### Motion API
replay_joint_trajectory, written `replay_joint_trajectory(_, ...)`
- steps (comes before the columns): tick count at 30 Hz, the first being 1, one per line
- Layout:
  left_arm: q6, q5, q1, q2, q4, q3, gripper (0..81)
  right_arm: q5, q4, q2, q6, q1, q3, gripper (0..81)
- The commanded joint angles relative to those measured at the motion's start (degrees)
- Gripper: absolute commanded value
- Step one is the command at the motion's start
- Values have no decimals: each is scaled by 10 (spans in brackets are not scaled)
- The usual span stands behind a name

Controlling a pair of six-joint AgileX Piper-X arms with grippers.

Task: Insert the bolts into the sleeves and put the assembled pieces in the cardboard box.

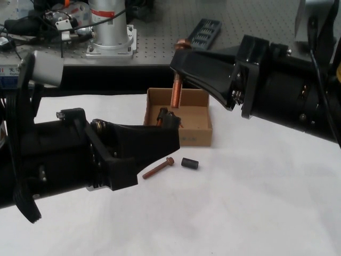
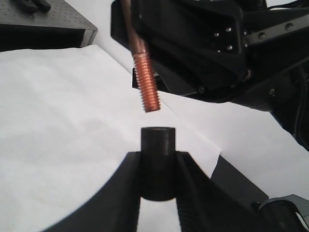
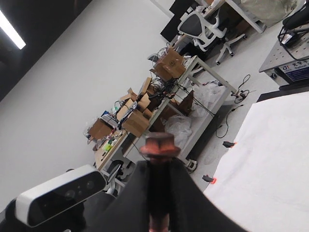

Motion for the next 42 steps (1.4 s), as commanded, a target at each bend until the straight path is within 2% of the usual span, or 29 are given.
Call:
replay_joint_trajectory(1, 11, 7, 0, -1, -16, -6, 6, -18, -14, -9, 0, 1, -4, 19)
replay_joint_trajectory(28, 19, -20, 0, -1, -47, -6, 6, -36, -14, -9, -5, 1, -4, 19)
replay_joint_trajectory(42, 19, -28, 0, -1, -47, -6, 6, -49, -14, -9, -66, 1, -4, 19)
